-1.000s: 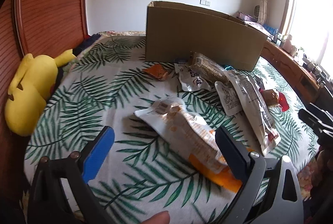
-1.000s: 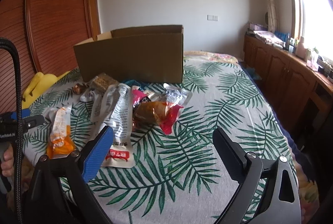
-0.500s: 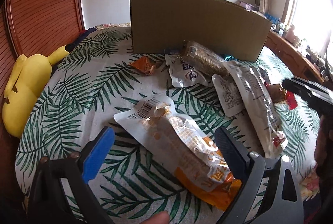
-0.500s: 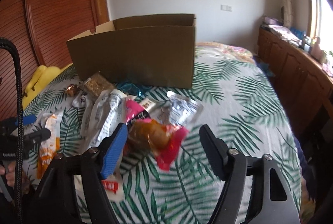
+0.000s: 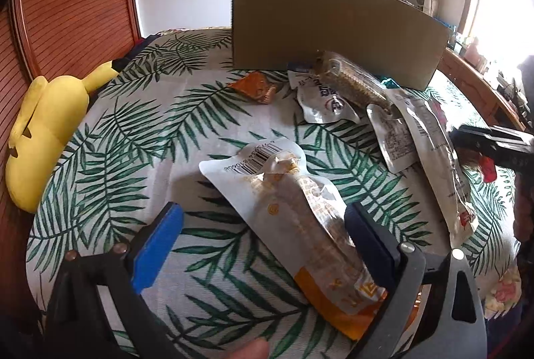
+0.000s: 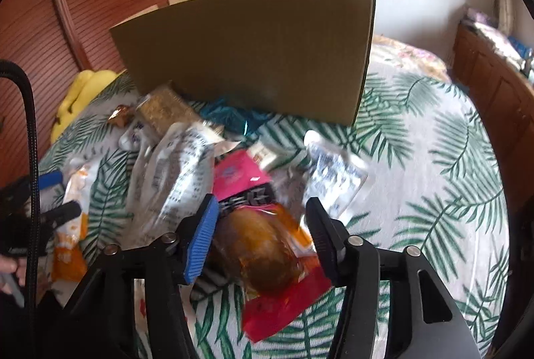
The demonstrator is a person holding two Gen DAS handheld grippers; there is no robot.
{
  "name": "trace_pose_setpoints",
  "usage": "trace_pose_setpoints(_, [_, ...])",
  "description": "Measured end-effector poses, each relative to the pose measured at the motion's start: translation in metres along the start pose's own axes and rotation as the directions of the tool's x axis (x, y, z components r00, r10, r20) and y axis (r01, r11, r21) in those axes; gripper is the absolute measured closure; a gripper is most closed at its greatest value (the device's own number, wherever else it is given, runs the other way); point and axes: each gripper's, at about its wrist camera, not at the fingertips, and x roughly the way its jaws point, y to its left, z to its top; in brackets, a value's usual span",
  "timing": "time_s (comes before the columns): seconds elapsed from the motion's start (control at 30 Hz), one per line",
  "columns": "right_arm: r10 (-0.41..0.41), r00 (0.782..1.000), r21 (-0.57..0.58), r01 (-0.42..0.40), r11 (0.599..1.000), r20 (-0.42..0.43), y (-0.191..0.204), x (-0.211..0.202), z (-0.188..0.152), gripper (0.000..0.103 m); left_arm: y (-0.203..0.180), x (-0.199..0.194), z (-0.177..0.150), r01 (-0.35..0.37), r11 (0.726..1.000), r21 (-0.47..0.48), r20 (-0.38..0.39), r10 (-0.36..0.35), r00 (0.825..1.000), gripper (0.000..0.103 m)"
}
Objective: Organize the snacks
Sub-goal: 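Lower the right tool onto the pink egg pack while the left tool approaches the white-orange sausage pack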
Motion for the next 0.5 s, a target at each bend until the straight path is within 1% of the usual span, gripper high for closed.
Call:
trace_pose_setpoints(0.17, [0.01,1.0,-0.051,-0.011,0.999,-0.02,0.008,-0.008,-0.011,0.047,0.006,-0.002,-0.001,0.013,1.0,-0.021,-0.004,-0.013,1.0,0.006])
trace_pose_setpoints(0.23, [-0.005,1.0,-0.065,0.003,0.998,-0.023,0.01,-0.007,-0.014,0.047,0.006,-0.003,-0.001,0.02,1.0,-0.021,-0.003,-0.02,1.0,0.007])
trace_pose_setpoints(0.3, [-0.015,1.0,-0.067,0.014,0.998,-0.021,0.011,-0.005,-0.014,0.046,0.004,-0.004,-0.002,0.027,0.999,-0.017,-0.004,-0.028,1.0,0.011])
trace_pose_setpoints(0.4, [-0.01,1.0,-0.031,0.01,0.999,-0.01,0.008,0.001,-0.015,0.043,0.004,-0.009,-0.004,0.048,0.999,-0.026,-0.005,-0.048,0.999,0.013])
trace_pose_setpoints(0.5, [0.01,1.0,0.019,-0.011,1.0,0.015,0.002,0.001,-0.018,0.042,0.007,-0.013,-0.006,0.063,0.997,-0.04,-0.005,-0.063,0.998,0.014])
